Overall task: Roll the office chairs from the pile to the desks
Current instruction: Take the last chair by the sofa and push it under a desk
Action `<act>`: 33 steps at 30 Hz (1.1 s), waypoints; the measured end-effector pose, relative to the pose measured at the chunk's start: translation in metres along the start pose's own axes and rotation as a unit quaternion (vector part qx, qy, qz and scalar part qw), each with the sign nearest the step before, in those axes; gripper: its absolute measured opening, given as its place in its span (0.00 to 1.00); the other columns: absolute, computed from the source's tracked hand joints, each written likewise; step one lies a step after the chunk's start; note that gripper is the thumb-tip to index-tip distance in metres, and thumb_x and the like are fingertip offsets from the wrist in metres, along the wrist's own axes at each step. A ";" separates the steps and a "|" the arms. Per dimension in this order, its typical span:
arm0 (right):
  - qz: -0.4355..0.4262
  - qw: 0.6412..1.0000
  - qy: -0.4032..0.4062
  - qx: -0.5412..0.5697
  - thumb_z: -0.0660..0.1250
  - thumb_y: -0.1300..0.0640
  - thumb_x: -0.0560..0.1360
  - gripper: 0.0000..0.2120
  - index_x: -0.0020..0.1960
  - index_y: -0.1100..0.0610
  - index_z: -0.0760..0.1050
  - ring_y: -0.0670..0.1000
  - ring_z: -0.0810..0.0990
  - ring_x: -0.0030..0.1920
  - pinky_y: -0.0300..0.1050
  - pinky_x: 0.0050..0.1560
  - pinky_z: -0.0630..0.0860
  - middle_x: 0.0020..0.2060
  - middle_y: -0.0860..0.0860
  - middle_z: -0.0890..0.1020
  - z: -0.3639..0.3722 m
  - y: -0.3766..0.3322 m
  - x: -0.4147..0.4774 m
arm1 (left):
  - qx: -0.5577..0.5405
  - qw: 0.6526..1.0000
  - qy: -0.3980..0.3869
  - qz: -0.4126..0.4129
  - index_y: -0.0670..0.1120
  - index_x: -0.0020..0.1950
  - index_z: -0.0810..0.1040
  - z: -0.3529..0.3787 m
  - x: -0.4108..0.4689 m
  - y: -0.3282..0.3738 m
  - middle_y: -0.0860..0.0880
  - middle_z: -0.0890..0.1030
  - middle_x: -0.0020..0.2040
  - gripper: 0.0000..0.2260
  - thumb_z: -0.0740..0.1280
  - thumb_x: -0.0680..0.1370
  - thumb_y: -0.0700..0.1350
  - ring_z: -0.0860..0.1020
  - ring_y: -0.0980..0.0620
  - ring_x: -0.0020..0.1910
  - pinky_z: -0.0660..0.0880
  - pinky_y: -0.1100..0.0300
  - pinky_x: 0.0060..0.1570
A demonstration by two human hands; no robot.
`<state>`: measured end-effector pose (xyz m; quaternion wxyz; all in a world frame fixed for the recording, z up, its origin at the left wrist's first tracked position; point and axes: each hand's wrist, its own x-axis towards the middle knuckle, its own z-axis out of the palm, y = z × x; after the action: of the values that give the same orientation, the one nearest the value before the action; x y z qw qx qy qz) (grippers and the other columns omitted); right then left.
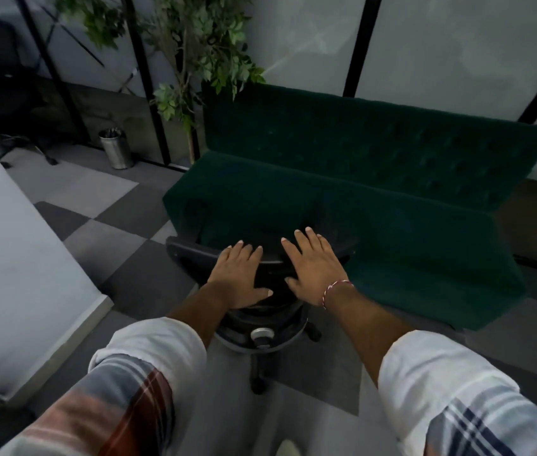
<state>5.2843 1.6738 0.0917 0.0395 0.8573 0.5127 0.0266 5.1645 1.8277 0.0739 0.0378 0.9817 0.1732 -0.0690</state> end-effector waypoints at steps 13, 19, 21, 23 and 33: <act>-0.046 0.997 -0.066 0.003 0.69 0.33 0.70 0.25 0.56 0.52 0.73 0.57 0.81 0.50 0.46 0.41 0.68 0.49 0.53 0.81 0.025 0.014 0.054 | 0.060 0.993 -0.027 -0.102 0.52 0.60 0.76 -0.006 0.022 -0.021 0.48 0.80 0.57 0.20 0.69 0.73 0.61 0.76 0.46 0.59 0.66 0.52 0.59; -0.076 0.995 -0.056 -0.013 0.67 0.37 0.72 0.20 0.52 0.53 0.75 0.57 0.78 0.42 0.46 0.39 0.69 0.42 0.51 0.79 0.028 0.016 0.034 | 0.074 0.990 -0.010 -0.119 0.53 0.57 0.78 -0.002 0.003 -0.002 0.49 0.81 0.54 0.17 0.69 0.74 0.60 0.77 0.47 0.57 0.65 0.54 0.59; -0.083 0.995 -0.058 -0.019 0.66 0.38 0.72 0.19 0.52 0.52 0.75 0.56 0.77 0.41 0.46 0.38 0.70 0.42 0.51 0.79 0.028 0.018 0.022 | 0.080 0.990 -0.009 -0.118 0.53 0.56 0.78 0.002 -0.007 0.006 0.50 0.82 0.52 0.17 0.69 0.73 0.61 0.78 0.47 0.56 0.65 0.53 0.58; -0.096 0.993 -0.062 -0.023 0.66 0.37 0.72 0.19 0.51 0.52 0.75 0.56 0.75 0.40 0.46 0.38 0.70 0.42 0.51 0.79 0.027 0.019 0.006 | 0.079 0.989 -0.022 -0.122 0.53 0.56 0.78 0.005 -0.018 0.017 0.51 0.82 0.51 0.18 0.69 0.73 0.62 0.79 0.47 0.54 0.66 0.53 0.58; -0.177 0.983 -0.036 -0.040 0.63 0.37 0.72 0.19 0.50 0.53 0.74 0.55 0.74 0.37 0.46 0.37 0.64 0.42 0.51 0.81 0.027 0.015 -0.095 | 0.023 0.992 -0.069 -0.106 0.54 0.57 0.77 0.017 -0.102 0.074 0.54 0.74 0.47 0.23 0.68 0.70 0.68 0.73 0.51 0.49 0.72 0.55 0.47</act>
<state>5.2550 1.5819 0.0655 0.0961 0.7514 0.6528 0.0089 5.0929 1.7229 0.0764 0.0200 0.9514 0.2713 -0.1442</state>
